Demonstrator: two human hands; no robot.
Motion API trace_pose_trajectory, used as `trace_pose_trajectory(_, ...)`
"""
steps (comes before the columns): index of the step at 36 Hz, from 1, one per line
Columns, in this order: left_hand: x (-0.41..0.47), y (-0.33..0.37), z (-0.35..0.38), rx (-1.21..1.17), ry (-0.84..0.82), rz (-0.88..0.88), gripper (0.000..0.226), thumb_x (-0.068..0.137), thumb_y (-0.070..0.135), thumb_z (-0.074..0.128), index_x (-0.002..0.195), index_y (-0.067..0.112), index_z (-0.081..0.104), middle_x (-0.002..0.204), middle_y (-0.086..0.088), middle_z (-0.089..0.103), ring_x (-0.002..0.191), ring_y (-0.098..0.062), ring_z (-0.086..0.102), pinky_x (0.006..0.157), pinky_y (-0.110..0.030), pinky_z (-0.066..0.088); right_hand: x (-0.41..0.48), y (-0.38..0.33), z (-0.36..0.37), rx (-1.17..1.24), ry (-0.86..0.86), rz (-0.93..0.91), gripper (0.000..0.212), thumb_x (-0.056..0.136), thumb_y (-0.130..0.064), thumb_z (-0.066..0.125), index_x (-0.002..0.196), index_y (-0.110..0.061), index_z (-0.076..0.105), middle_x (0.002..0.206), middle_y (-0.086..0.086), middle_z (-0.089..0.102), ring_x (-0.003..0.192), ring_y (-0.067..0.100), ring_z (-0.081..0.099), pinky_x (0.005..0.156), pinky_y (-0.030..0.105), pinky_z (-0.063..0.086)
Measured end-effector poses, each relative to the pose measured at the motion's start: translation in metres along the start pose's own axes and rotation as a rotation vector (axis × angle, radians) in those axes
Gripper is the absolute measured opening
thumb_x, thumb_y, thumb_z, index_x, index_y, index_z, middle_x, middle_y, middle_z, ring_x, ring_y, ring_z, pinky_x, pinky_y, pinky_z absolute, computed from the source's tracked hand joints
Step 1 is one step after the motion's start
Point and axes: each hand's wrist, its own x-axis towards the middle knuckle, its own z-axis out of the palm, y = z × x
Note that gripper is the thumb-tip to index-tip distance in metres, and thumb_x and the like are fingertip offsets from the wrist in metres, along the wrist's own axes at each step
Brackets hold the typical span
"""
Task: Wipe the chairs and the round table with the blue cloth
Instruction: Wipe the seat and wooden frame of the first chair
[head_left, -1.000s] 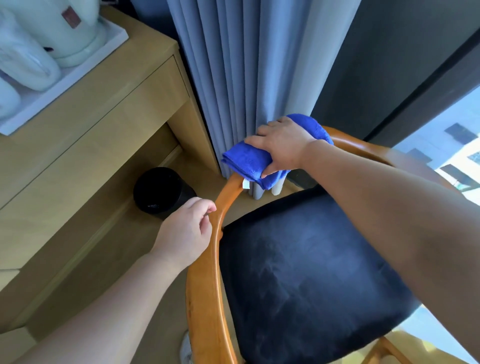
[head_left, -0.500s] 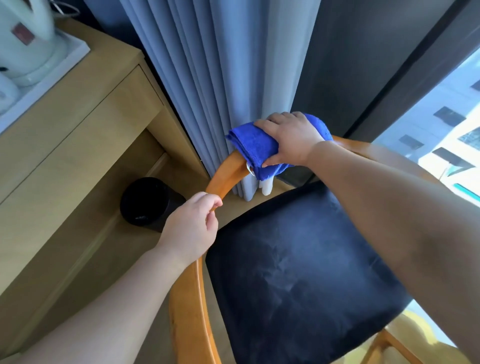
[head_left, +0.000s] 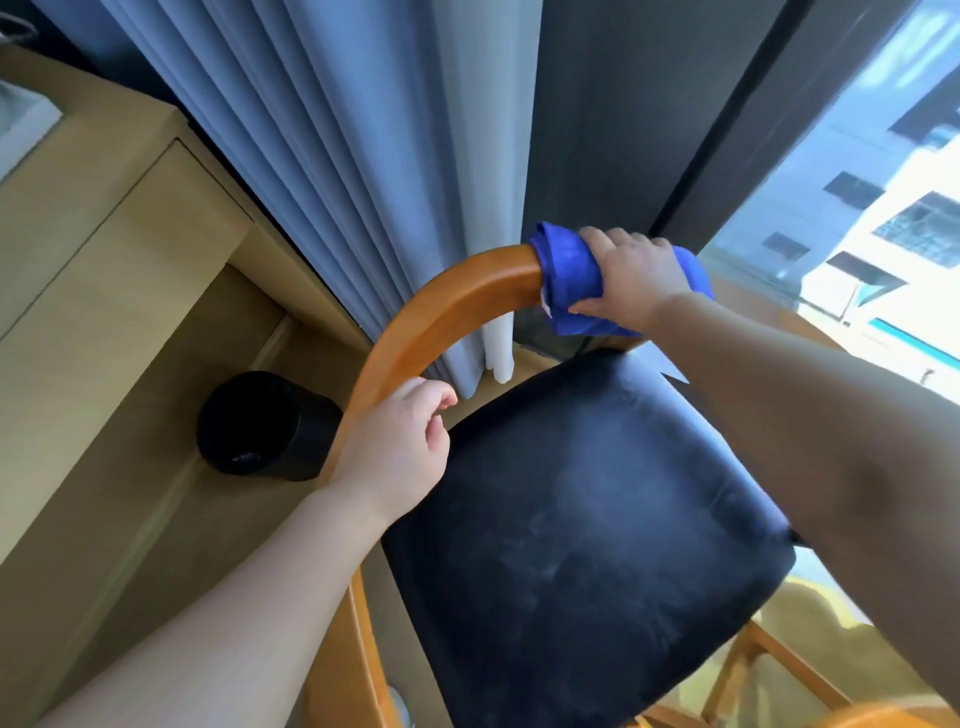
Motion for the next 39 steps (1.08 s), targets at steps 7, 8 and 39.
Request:
trace_pose_trajectory(7, 0.014, 0.021, 0.021, -0.071, -0.022, 0.070, 0.023, 0.090, 0.013, 0.049, 0.110, 0.022, 0.056, 0.106, 0.012, 0.054, 0.084, -0.006, 0.053, 0.069, -0.020, 0.050, -0.017, 0.044, 0.007, -0.161, -0.047, 0.076, 0.072, 0.071, -0.051, 0.071, 0.128, -0.020, 0.039, 0.108, 0.011, 0.058, 0.098, 0.034, 0.056, 0.083, 0.045, 0.042)
trace_pose_trajectory(8, 0.016, 0.024, 0.024, -0.072, -0.025, 0.075, 0.023, 0.090, 0.013, 0.049, 0.110, 0.022, 0.056, 0.106, 0.012, 0.054, 0.085, -0.006, 0.054, 0.070, -0.024, 0.053, -0.017, 0.045, 0.007, -0.157, -0.040, 0.077, 0.072, 0.071, -0.051, 0.071, 0.128, -0.020, 0.040, 0.108, 0.011, 0.058, 0.099, 0.034, 0.056, 0.082, 0.044, 0.041)
trace_pose_trajectory(39, 0.014, 0.082, 0.055, -0.069, -0.185, 0.203, 0.022, 0.090, 0.012, 0.049, 0.108, 0.022, 0.056, 0.094, 0.018, 0.047, 0.078, -0.005, 0.050, 0.066, -0.024, 0.047, -0.148, 0.121, 0.028, -0.035, 0.003, 0.510, 0.100, 0.065, -0.060, 0.063, 0.146, -0.024, 0.016, 0.138, 0.011, 0.039, 0.121, 0.040, 0.038, 0.099, 0.058, 0.034)
